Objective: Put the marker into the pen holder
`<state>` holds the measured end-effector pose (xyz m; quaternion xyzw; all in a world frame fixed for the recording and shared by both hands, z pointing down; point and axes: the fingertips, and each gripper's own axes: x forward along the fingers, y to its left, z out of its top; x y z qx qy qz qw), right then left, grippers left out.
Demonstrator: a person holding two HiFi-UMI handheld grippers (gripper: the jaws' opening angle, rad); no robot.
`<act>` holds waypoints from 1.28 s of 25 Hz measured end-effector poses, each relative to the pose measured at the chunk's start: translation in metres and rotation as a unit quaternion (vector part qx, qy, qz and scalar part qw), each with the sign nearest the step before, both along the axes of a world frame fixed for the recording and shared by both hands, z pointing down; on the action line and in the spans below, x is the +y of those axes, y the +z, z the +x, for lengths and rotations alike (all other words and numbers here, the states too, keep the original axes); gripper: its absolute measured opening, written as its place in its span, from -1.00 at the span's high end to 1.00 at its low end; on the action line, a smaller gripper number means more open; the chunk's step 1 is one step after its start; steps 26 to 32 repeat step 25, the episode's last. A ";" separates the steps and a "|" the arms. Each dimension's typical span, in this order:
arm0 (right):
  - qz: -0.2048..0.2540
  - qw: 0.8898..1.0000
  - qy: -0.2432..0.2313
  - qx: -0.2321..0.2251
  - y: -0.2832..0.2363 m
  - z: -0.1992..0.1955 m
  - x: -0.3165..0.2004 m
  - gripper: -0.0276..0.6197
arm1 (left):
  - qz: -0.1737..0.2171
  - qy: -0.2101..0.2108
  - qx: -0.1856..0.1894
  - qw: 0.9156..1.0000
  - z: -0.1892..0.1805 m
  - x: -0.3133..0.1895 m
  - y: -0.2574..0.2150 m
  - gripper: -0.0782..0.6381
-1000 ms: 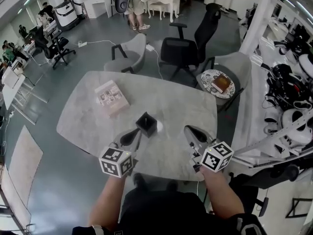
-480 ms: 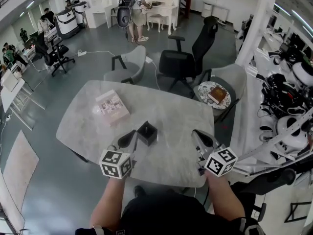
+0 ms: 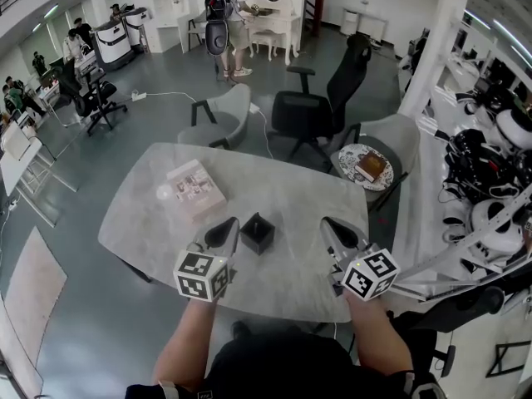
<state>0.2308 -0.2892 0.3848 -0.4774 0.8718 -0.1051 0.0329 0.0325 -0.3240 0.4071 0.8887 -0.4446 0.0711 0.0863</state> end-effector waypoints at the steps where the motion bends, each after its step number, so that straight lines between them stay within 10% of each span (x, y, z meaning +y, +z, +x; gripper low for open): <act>1: -0.002 1.000 0.001 0.002 0.002 0.000 0.000 0.91 | 0.000 -0.001 -0.001 1.000 -0.001 0.000 0.002 0.75; 32: -0.015 1.000 -0.017 0.004 0.005 -0.019 0.006 0.91 | -0.012 -0.006 -0.009 1.000 -0.021 0.013 0.010 0.75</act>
